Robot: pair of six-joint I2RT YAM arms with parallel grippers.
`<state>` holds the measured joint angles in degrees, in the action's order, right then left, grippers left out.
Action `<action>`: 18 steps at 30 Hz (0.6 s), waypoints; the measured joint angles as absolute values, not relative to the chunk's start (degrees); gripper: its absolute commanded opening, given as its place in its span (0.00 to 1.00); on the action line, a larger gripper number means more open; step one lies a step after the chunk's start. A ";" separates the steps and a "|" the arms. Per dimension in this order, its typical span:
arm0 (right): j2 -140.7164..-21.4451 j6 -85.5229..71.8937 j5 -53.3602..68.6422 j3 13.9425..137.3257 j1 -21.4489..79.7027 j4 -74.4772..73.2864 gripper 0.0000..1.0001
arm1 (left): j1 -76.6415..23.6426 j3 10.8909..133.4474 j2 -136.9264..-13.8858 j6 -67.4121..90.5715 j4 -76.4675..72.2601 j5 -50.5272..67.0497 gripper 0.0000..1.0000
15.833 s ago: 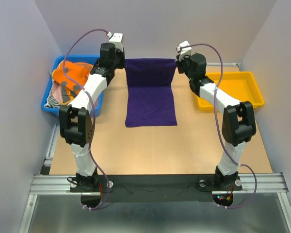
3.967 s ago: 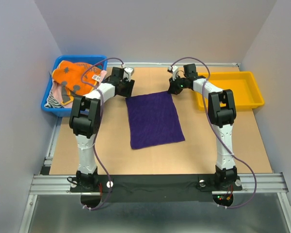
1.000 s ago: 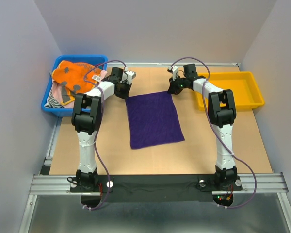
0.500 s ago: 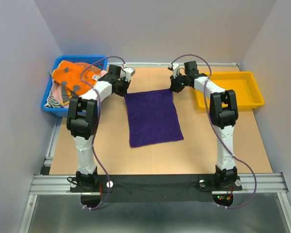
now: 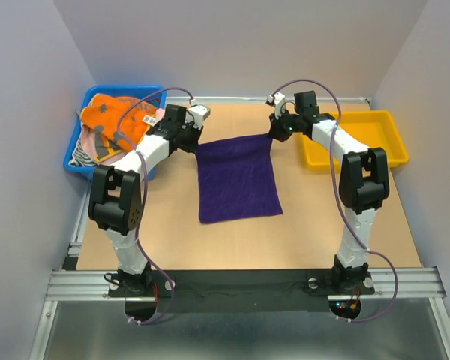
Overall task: Fold and stack the towels
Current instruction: Fold the towel
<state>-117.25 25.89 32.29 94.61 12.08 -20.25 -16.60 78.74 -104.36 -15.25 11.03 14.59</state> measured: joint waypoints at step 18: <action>-99.07 18.15 33.26 71.05 13.47 -19.49 0.00 | -20.29 61.49 -87.15 -3.33 10.15 10.92 0.00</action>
<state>-99.07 18.15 33.26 71.05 13.47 -19.49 -20.29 61.49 -87.15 -3.33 10.15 10.92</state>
